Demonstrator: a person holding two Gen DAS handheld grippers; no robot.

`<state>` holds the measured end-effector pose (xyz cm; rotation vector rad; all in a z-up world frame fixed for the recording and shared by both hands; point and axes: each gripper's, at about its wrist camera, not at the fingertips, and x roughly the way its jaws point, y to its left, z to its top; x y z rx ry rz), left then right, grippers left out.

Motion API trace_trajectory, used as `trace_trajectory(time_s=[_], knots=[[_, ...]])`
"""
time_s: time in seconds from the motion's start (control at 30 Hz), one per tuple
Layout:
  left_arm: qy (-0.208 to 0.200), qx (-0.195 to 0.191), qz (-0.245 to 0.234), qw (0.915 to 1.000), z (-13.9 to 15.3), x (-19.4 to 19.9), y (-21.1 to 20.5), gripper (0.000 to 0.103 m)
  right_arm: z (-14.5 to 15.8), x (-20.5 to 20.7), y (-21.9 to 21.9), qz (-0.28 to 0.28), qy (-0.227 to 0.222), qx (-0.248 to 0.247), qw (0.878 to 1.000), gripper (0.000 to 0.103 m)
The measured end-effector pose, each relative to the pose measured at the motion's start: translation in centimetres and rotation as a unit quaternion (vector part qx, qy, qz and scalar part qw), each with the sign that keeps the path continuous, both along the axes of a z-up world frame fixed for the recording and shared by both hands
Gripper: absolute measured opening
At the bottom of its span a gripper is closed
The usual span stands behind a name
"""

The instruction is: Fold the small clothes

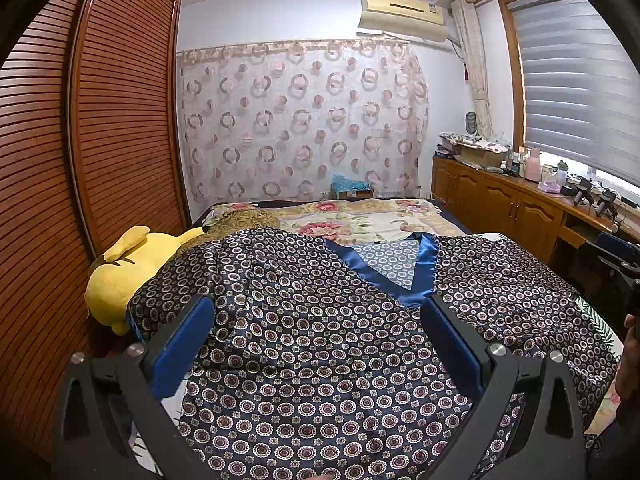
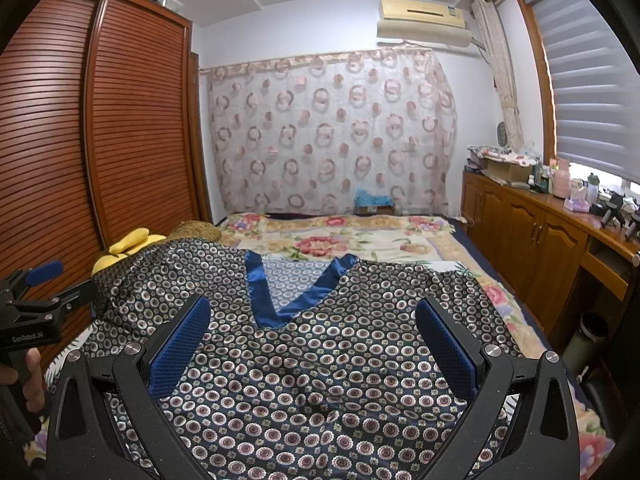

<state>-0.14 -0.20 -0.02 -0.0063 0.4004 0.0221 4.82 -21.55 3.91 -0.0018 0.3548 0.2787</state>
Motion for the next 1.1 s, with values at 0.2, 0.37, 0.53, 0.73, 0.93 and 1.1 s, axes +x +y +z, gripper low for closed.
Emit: trace_trajectory(time_s=[0.2,0.37,0.53,0.73,0.93,1.1], knots=[[0.000,0.000,0.000,1.0000,0.0,0.0,0.0,0.103,0.0,0.0,0.0,0.000,0.000,0.000,1.000,0.103],[0.004,-0.003,-0.002,1.0000,-0.1,0.1,0.2,0.103,0.0,0.0,0.0,0.003,0.001,0.000,1.000,0.103],[0.018,-0.010,-0.002,0.9998,-0.7,0.6,2.0,0.103,-0.5,0.4,0.4,0.019,0.012,0.001,1.000,0.103],[0.046,-0.009,0.009,0.9989,-2.5,2.1,5.0,0.103,-2.6,1.7,1.7,0.039,0.038,-0.004,0.999,0.103],[0.067,-0.006,0.021,0.9975,-3.7,3.6,7.9,0.103,-3.9,3.6,3.5,0.061,0.063,-0.016,0.996,0.103],[0.083,-0.003,0.037,0.9959,-4.9,4.8,10.3,0.103,-4.7,5.7,5.1,0.085,0.076,-0.034,0.993,0.103]])
